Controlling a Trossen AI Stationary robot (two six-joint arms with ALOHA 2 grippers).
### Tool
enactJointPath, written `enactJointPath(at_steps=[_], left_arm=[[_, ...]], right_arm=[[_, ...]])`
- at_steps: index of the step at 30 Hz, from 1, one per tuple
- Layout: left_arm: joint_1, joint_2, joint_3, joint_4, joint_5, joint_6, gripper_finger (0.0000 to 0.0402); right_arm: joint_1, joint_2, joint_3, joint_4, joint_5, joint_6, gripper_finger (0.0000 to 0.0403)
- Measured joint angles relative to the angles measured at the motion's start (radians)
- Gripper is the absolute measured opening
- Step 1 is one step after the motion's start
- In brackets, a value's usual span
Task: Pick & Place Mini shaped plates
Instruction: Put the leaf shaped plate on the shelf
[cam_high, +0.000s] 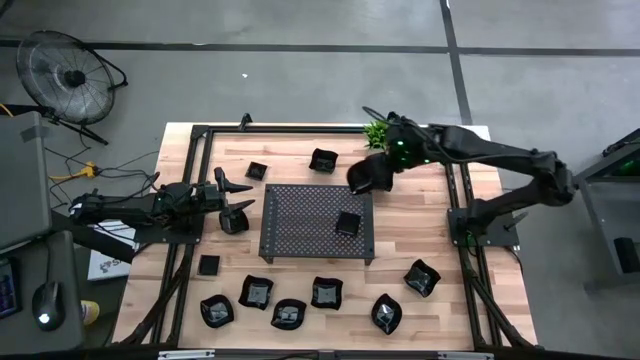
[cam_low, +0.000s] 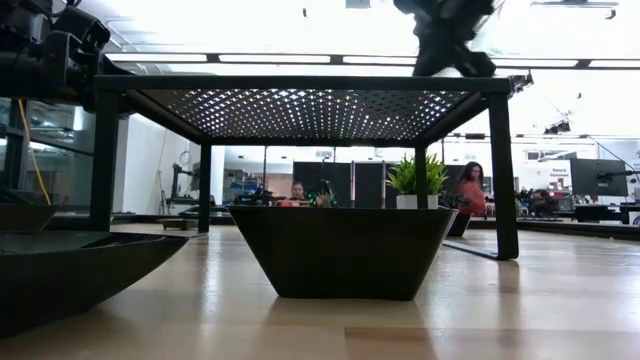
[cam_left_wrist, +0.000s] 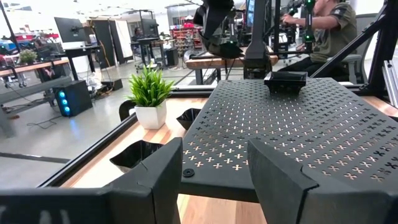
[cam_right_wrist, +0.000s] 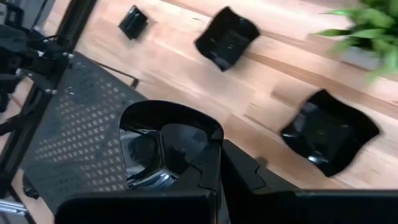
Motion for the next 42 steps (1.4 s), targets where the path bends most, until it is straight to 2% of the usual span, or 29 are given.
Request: enactJointPath(at_steps=[12, 20, 42], left_arm=[[0.000, 0.000, 0.000, 0.000, 0.000, 0.000, 0.0176], [0.000, 0.000, 0.000, 0.000, 0.000, 0.000, 0.0176], [0.000, 0.000, 0.000, 0.001, 0.000, 0.000, 0.0176]], right_arm=[[0.079, 0.211, 0.149, 0.093, -0.018, 0.088, 0.0000], [0.121, 0.315, 0.175, 0.168, -0.057, 0.162, 0.0000], [0.222, 0.375, 0.163, 0.188, -0.005, 0.404, 0.0000]])
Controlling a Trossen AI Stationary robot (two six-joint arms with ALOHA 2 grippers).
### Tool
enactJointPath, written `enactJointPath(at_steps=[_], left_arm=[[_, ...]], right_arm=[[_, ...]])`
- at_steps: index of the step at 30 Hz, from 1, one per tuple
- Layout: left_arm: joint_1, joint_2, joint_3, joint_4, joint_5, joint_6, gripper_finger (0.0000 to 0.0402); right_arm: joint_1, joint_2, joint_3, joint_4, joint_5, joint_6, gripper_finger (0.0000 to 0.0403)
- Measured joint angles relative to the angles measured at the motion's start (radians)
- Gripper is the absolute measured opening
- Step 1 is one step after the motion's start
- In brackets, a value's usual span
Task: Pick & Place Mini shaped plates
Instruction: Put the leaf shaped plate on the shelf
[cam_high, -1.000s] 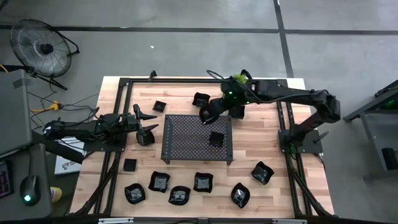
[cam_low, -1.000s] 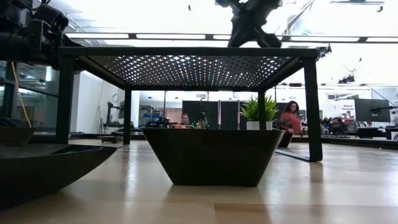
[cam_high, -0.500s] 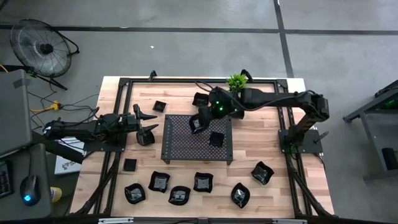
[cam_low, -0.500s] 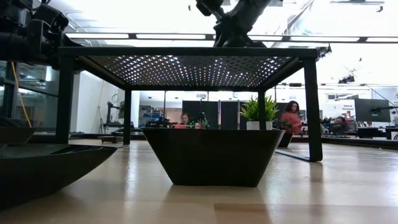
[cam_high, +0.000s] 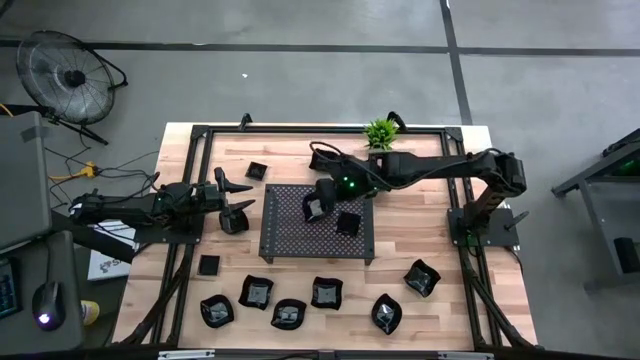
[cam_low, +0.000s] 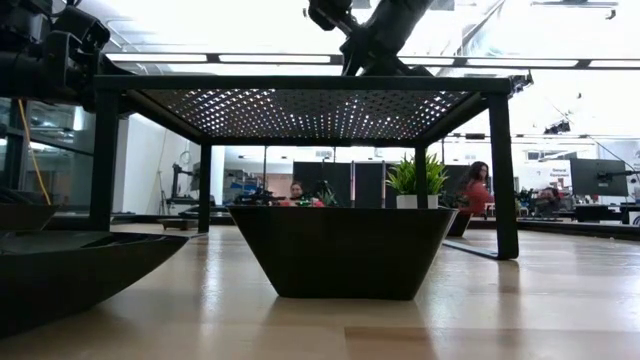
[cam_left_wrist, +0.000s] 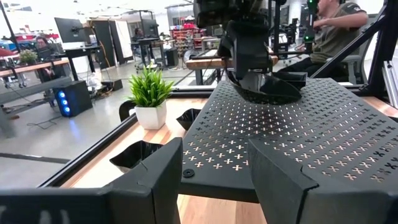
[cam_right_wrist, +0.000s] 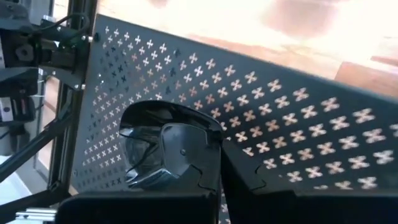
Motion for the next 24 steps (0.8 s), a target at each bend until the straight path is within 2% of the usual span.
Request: enactJointPath(at_steps=[24], left_arm=[[0.000, 0.000, 0.000, -0.001, 0.006, 0.000, 0.0176]], right_arm=[[0.015, 0.027, -0.001, 0.025, -0.020, 0.020, 0.0000]])
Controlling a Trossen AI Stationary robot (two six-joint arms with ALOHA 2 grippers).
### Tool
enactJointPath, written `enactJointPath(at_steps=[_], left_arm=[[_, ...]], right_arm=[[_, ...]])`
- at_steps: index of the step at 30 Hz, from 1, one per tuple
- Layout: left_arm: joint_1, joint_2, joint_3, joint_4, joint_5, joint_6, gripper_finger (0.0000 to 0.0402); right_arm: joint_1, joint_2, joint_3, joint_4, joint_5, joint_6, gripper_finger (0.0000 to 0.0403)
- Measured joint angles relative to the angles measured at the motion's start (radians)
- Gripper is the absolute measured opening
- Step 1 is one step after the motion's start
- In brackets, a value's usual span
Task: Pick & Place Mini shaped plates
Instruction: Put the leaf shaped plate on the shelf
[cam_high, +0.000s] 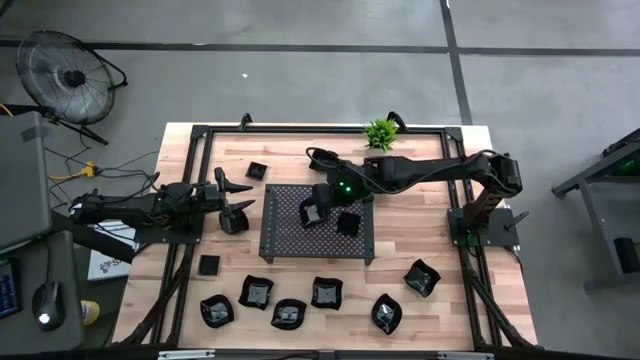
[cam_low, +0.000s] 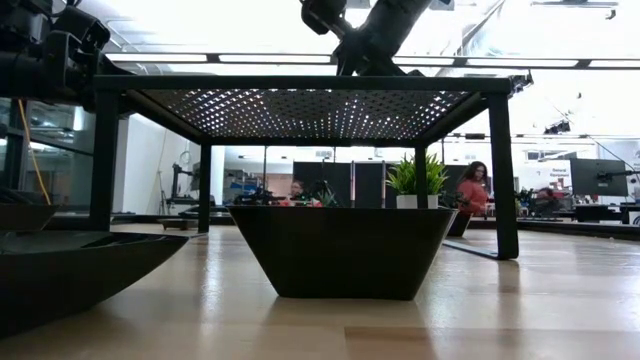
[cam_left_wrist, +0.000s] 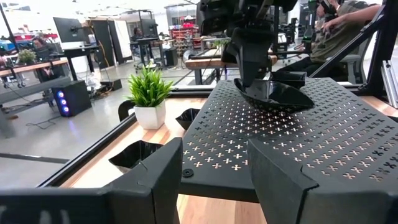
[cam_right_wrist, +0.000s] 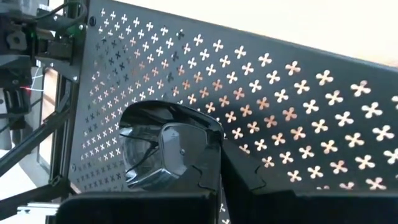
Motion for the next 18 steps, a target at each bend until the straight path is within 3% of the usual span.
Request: enactJointPath(at_steps=[6, 18], left_arm=[[0.000, 0.000, 0.000, 0.000, 0.000, 0.000, 0.0176], [0.000, 0.000, 0.000, 0.000, 0.001, 0.000, 0.0176]], right_arm=[[-0.001, 0.000, 0.000, -0.001, 0.002, -0.002, 0.0009], [-0.001, -0.005, 0.000, 0.002, 0.003, -0.029, 0.0084]])
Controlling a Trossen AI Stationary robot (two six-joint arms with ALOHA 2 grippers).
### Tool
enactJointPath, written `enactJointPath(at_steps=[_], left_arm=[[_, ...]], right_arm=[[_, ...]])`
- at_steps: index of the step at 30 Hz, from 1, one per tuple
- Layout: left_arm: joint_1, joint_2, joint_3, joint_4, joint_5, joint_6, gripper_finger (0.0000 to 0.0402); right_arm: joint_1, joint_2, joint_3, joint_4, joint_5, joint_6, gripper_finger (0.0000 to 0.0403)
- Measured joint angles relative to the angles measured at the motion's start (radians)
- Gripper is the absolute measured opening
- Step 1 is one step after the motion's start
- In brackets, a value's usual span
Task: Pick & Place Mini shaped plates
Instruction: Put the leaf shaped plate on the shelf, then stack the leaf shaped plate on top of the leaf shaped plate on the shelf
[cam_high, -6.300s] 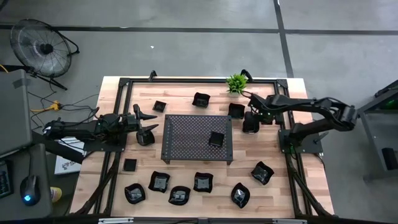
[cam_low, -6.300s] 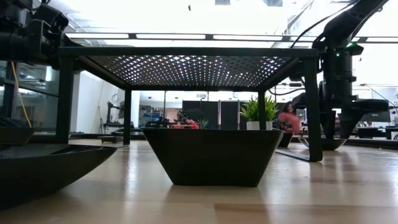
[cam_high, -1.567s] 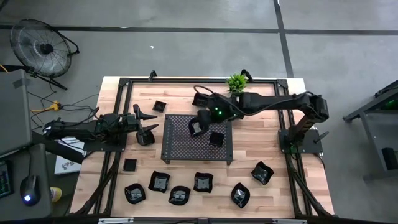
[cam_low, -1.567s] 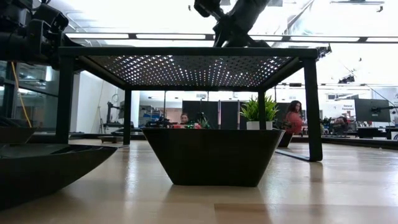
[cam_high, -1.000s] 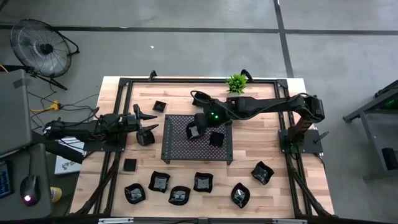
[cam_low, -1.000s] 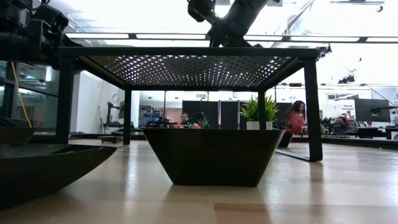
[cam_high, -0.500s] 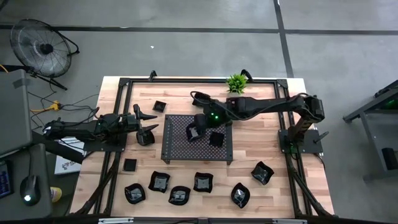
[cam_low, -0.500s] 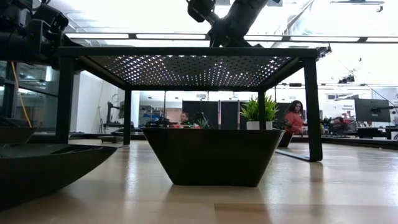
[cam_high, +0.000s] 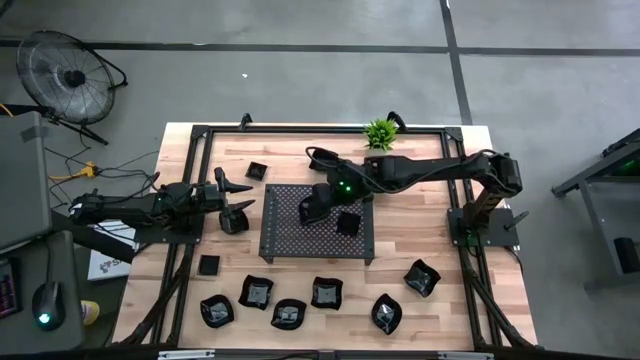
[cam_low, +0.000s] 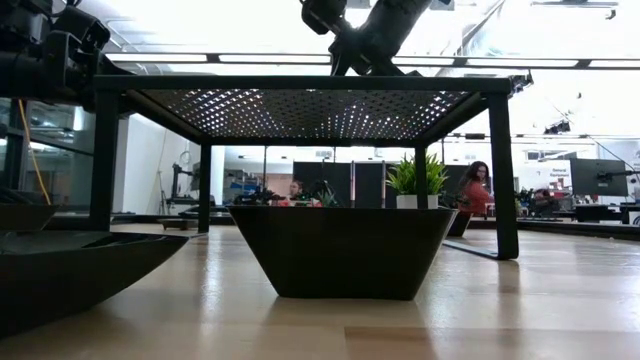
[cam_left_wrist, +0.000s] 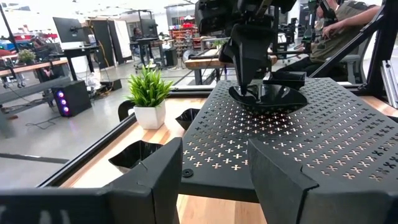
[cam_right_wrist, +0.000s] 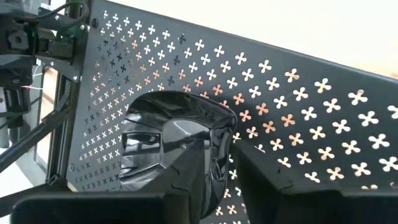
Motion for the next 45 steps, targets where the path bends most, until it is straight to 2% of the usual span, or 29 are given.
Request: enactJointPath(at_steps=[8, 16, 25, 32, 39, 45], left_arm=[[0.000, 0.000, 0.000, 0.000, 0.000, 0.000, 0.0176], [0.000, 0.000, 0.000, 0.000, 0.000, 0.000, 0.0176], [0.000, 0.000, 0.000, 0.000, 0.000, 0.000, 0.0176], [0.000, 0.000, 0.000, 0.000, 0.000, 0.000, 0.0176], [0.000, 0.000, 0.000, 0.000, 0.000, 0.000, 0.0176], [0.000, 0.000, 0.000, 0.000, 0.000, 0.000, 0.0176]], right_arm=[[0.018, -0.062, 0.000, -0.048, 0.040, -0.010, 0.0110], [0.113, -0.140, 0.000, -0.218, 0.088, 0.015, 0.0112], [0.321, -0.210, 0.000, -0.378, 0.113, 0.087, 0.0112], [0.538, -0.237, 0.000, -0.529, 0.186, 0.260, 0.0112], [0.691, -0.227, -0.028, -0.529, 0.185, 0.402, 0.0112], [0.752, -0.227, -0.184, -0.379, 0.061, 0.507, 0.0112]])
